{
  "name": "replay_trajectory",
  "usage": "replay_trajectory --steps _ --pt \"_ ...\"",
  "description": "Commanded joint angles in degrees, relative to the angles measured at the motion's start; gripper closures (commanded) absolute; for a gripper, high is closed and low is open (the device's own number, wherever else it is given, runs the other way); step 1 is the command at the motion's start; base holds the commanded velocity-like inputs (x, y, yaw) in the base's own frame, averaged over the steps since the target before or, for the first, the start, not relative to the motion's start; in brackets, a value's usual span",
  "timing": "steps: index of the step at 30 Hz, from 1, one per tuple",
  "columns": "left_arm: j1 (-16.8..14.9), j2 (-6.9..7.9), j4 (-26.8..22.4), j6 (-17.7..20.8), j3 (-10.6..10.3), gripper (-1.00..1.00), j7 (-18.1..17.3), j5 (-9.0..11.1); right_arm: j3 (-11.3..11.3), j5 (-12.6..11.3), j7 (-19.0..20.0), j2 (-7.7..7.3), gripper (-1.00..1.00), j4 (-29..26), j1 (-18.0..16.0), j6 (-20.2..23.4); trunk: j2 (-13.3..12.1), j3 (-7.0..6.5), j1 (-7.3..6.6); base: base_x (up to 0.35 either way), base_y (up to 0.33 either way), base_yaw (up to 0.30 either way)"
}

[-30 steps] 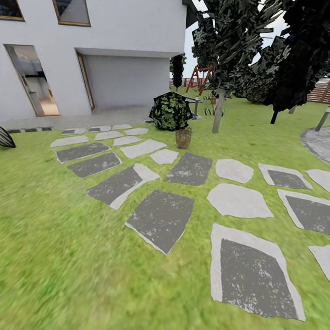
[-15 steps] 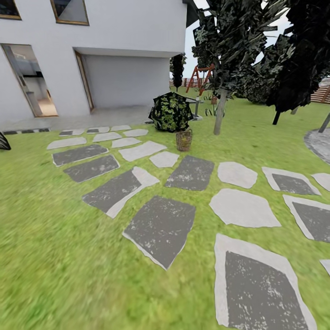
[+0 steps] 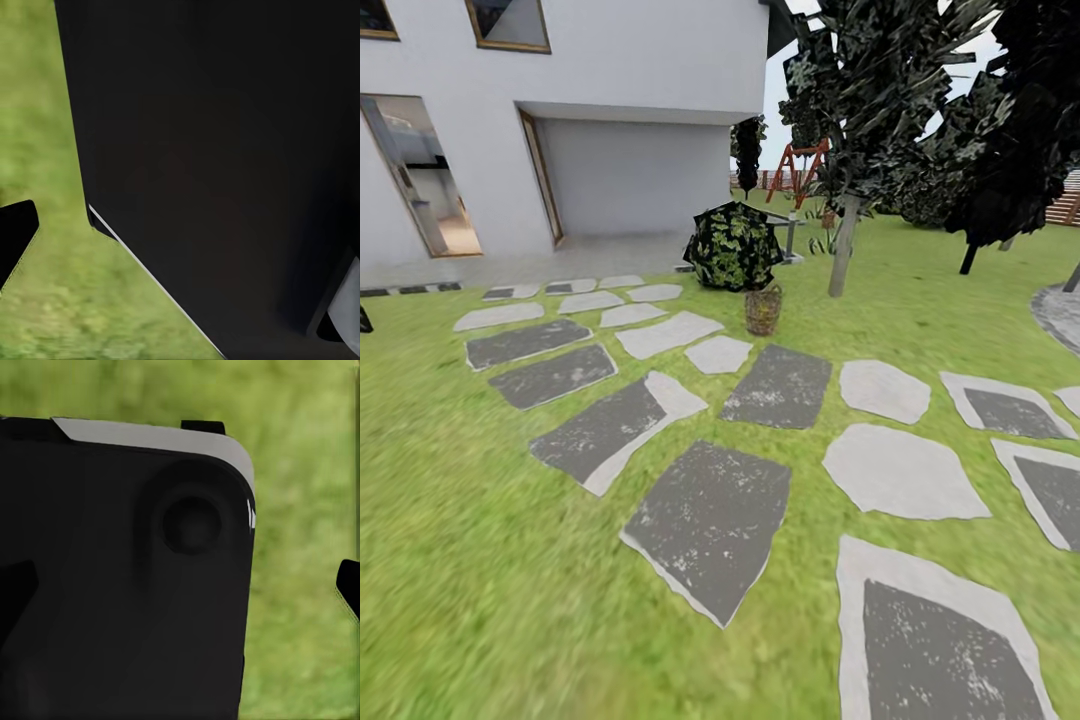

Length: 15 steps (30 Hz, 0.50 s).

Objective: Take the three Easter eggs out of the wicker basket on the lawn in the garden, then place them on the lawn next to a single tree (choose any tree) so that all three eggs are next to the same tree and none are left in the basket.

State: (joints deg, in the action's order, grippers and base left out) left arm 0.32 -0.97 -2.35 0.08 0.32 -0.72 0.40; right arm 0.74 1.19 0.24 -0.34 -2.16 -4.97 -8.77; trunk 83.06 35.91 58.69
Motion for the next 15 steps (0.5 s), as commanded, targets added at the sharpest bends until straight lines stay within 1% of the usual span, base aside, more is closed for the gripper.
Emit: replay_trajectory --steps 1,15 --pt "0.0 0.00 -0.1 0.0 0.0 -1.00 -0.1 0.0 0.1 0.1 0.0 -0.01 -1.00 0.1 0.0 -0.2 0.0 0.04 0.03 0.326 0.000 0.000" --pt "0.0 0.00 -0.1 0.0 0.0 -1.00 -0.1 0.0 0.1 0.1 0.0 -0.01 -1.00 0.1 0.0 -0.2 0.0 0.04 0.03 0.326 0.000 0.000"
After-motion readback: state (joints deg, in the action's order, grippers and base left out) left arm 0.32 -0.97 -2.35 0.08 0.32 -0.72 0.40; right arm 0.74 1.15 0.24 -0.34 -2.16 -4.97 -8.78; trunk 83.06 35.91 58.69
